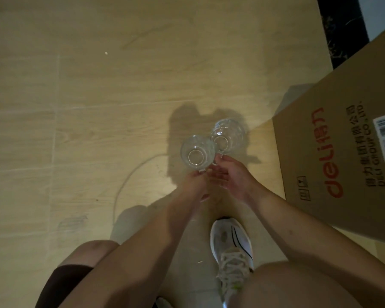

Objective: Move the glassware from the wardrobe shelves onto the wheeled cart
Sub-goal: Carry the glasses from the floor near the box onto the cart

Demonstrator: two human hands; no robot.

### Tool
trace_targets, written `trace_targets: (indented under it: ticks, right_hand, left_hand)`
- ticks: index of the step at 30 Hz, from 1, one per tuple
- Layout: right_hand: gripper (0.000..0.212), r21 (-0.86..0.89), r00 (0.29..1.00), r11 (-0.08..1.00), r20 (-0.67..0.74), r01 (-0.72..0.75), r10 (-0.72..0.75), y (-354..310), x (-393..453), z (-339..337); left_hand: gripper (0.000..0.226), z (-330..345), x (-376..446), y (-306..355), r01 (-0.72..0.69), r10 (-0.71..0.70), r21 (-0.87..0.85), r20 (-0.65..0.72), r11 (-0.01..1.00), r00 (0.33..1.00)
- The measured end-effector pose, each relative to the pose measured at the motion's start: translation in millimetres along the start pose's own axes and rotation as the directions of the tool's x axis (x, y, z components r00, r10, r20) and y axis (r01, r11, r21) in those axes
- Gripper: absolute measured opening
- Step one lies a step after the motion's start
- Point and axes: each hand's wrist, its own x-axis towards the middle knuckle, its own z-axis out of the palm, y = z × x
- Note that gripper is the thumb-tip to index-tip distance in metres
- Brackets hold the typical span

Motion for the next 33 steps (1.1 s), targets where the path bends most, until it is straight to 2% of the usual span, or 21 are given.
trace_targets:
  ticks: [3,7,9,11,14,17,22,26,30,33]
  right_hand:
    - [0.034,0.001,1.0,1.0,0.006,0.013,-0.013,4.5,-0.9,-2.2]
    - [0.034,-0.023,0.999,0.999,-0.006,0.035,-0.035,8.1,-3.5,-4.8]
    - [0.021,-0.035,0.998,0.998,-0.05,0.045,-0.047,6.1,-6.4,-2.5]
    - [0.021,-0.018,0.994,0.999,-0.093,0.047,-0.049,-0.2,-10.5,-1.8]
    - [0.023,0.015,0.995,1.0,-0.104,0.01,-0.009,-25.4,-32.5,0.7]
    - [0.028,-0.014,0.995,0.999,-0.096,-0.041,0.04,-57.2,-78.2,10.1]
    - [0.031,-0.046,0.992,0.997,-0.116,-0.055,0.05,-128.2,-188.3,36.8]
    - [0.031,-0.079,0.987,0.995,-0.152,-0.065,0.052,-202.2,-286.9,65.7]
    - [0.018,-0.094,0.984,0.994,-0.175,-0.047,0.03,-286.2,-390.7,96.7]
    - [0.023,-0.102,0.984,0.994,-0.172,0.027,-0.044,-346.3,-465.8,119.4]
  left_hand:
    - [0.009,2.1,6.6,-5.4,-0.016,0.015,-0.038,-0.023,0.999,1.0]
    - [0.037,2.3,8.7,-11.4,-0.122,0.122,-0.006,-0.039,0.993,0.992]
    - [0.025,-1.2,3.2,-9.0,-0.162,0.168,0.056,-0.124,0.985,0.978]
    - [0.031,-8.3,1.4,-8.1,-0.202,0.225,0.126,-0.216,0.971,0.95]
    - [0.037,-17.1,-18.2,1.9,-0.202,0.245,0.181,-0.264,0.963,0.933]
    - [0.042,-16.4,-76.1,31.1,-0.182,0.237,0.203,-0.296,0.962,0.925]
    - [0.034,-11.5,-203.2,104.9,-0.198,0.214,0.083,-0.266,0.977,0.94]
    - [0.03,-9.4,-315.2,167.3,-0.202,0.214,0.073,-0.257,0.977,0.942]
    - [0.026,-13.8,-435.0,234.2,-0.244,0.253,0.065,-0.252,0.968,0.934]
    - [0.031,-19.6,-516.5,285.9,-0.295,0.305,0.078,-0.256,0.952,0.917]
